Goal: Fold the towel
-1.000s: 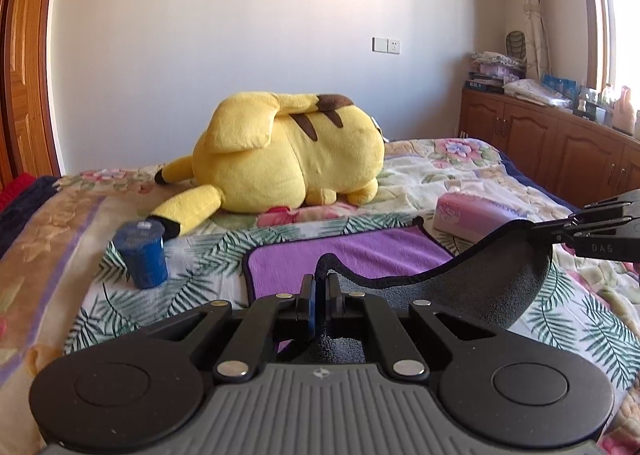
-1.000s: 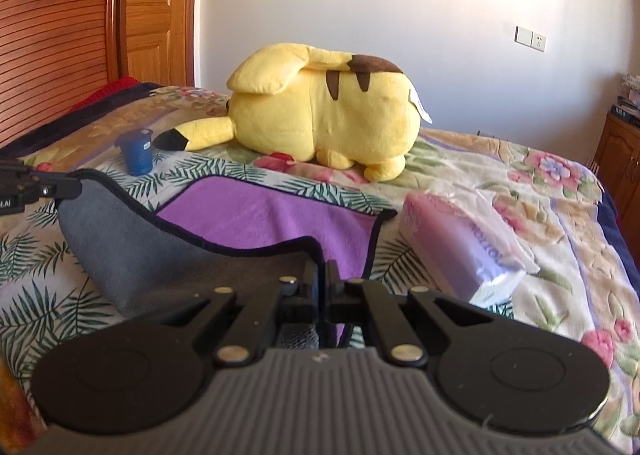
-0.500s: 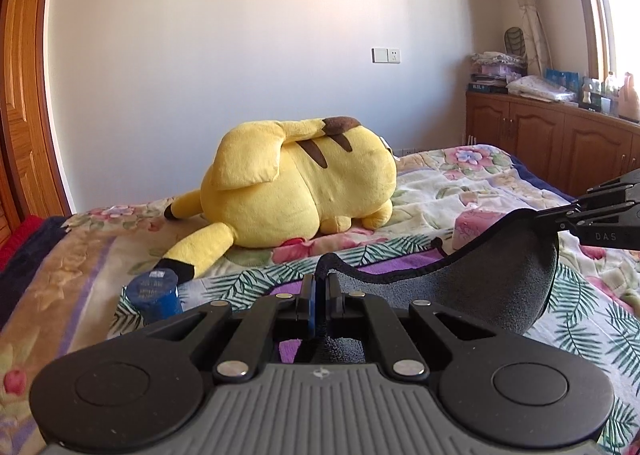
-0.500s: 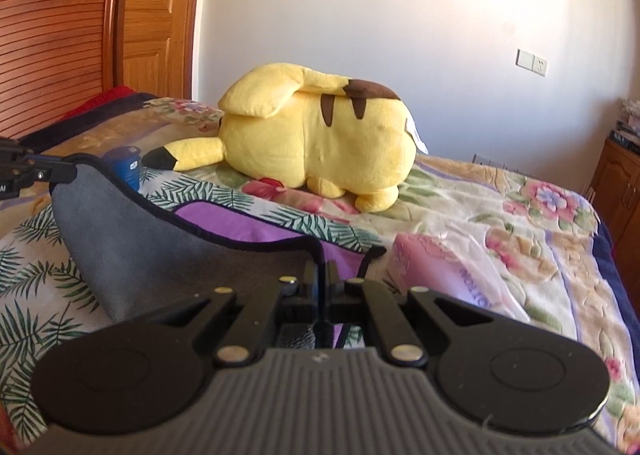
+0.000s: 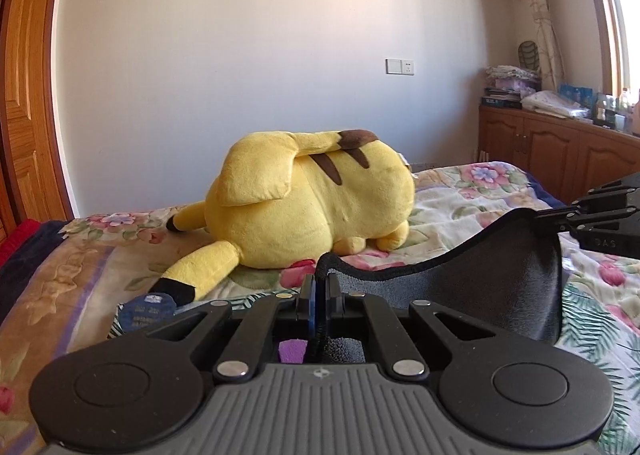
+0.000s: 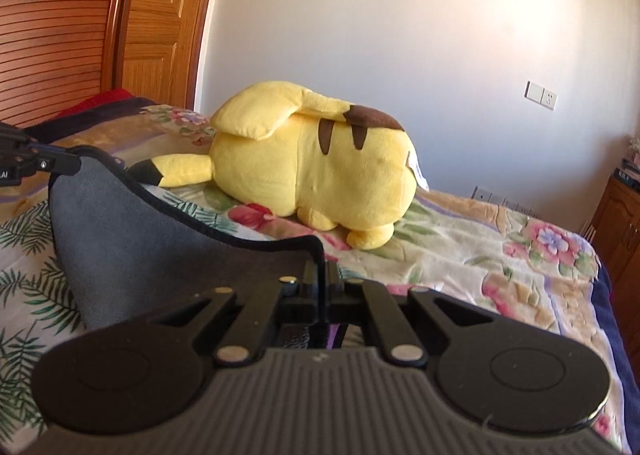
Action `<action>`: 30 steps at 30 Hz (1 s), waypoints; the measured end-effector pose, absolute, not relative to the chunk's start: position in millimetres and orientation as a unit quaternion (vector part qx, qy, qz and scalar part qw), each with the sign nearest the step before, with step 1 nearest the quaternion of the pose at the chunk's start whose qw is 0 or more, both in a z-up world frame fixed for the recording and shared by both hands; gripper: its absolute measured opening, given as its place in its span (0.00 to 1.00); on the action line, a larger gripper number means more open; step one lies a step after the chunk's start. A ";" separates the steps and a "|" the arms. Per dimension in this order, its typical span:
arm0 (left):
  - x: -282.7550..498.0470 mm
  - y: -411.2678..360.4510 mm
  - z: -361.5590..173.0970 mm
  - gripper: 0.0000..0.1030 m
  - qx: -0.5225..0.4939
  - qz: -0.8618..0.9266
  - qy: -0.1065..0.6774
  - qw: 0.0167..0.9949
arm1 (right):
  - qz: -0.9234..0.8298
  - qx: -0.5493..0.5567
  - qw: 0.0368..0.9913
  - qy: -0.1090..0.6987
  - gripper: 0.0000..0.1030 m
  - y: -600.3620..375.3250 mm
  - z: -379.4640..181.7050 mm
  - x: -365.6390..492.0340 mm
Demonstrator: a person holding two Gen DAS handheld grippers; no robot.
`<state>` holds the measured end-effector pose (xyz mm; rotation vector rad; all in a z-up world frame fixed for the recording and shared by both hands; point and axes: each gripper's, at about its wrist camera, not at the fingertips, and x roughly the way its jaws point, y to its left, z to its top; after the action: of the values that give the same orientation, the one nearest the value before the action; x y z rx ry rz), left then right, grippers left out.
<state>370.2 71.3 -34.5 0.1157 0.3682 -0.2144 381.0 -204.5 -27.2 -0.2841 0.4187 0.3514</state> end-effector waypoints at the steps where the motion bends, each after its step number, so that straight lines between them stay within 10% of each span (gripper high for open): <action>1: 374.0 71.5 -35.1 0.00 0.059 -0.104 0.182 0.976 | 0.173 -0.142 0.953 0.204 0.03 -203.4 -27.3 383.8; 30: 460.8 66.5 -81.2 0.00 0.073 -0.093 0.206 0.971 | 0.122 -0.170 0.954 0.215 0.03 -191.2 -76.6 441.9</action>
<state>460.8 66.5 -81.2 0.1483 0.4157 -0.1875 441.9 -191.2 -76.6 -0.3456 0.4367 0.2479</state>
